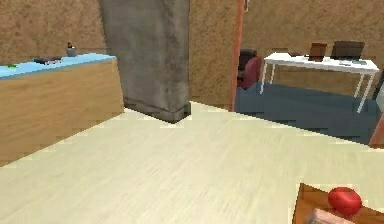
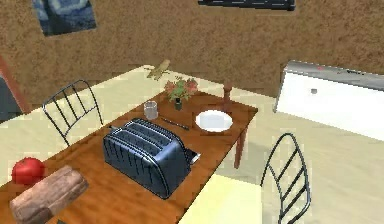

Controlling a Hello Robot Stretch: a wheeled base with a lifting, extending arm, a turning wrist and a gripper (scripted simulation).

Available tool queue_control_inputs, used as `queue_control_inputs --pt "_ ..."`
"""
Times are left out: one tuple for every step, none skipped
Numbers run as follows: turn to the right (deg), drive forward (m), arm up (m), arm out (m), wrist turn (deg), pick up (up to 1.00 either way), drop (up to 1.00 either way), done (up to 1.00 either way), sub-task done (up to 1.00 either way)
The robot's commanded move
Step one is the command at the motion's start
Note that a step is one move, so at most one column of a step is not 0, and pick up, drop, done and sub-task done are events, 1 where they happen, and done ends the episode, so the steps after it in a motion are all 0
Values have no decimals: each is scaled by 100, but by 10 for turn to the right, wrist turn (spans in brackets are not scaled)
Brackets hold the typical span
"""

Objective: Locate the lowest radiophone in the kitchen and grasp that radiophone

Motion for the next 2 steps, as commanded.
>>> queue_control_inputs --pt "450 0 0 0 0 0 0 0 0" --pt "450 0 0 0 0 0 0 0 0"
